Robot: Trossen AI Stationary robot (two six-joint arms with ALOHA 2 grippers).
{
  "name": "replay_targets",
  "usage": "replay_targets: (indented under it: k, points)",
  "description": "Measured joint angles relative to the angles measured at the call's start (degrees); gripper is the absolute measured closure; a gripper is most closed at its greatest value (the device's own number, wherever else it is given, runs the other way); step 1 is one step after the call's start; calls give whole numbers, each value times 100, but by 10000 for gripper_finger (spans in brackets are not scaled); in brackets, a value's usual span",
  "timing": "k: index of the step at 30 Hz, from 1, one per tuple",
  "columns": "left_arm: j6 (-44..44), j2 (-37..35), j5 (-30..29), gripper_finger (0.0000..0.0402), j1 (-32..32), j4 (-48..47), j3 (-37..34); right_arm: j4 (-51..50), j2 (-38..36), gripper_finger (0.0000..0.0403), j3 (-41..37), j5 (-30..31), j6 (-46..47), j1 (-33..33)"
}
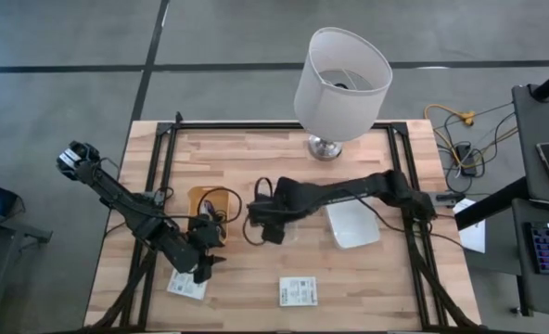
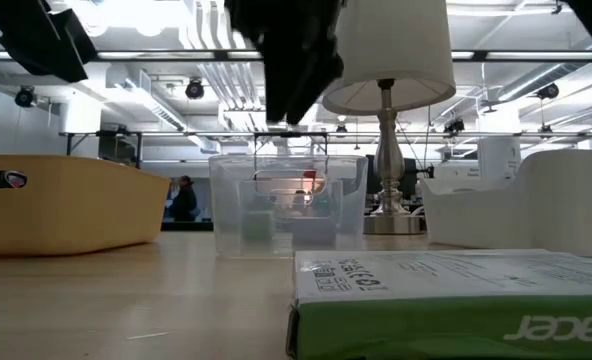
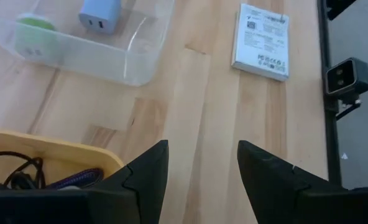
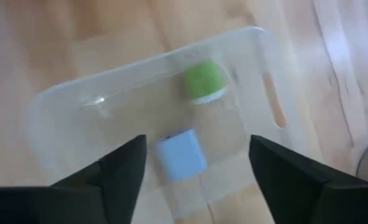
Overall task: Pick and place items into bin
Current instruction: Put the white card reader box into the white bin
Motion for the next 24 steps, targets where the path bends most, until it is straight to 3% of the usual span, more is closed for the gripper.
replay_targets:
  k: [3, 6, 8, 11, 17, 21, 24]
  points:
    - [37, 0, 92, 226, 0, 21, 0, -99, -151, 105, 64, -254, -506, 446]
    - [267, 2, 525, 226, 2, 274, 0, -326, -268, 97, 23, -307, -349, 1106]
    - [710, 46, 903, 226, 2, 750, 1, -561, -273, 98, -33, -353, 75, 1543]
    - [1194, 265, 1005, 226, 20, 1303, 7, -702, -256, 108, -181, -333, 902, 2118]
    - [1391, 994, 1457, 226, 312, 2512, 41, -670, -244, 139, -475, 76, 2831, 3139]
    - [1543, 1702, 2040, 226, 521, 3542, 236, -389, -240, 144, -898, 351, 3234, 3504]
    - [1533, 2303, 2340, 226, 640, 3960, 517, -130, -234, 143, -1279, -49, 4173, 3550]
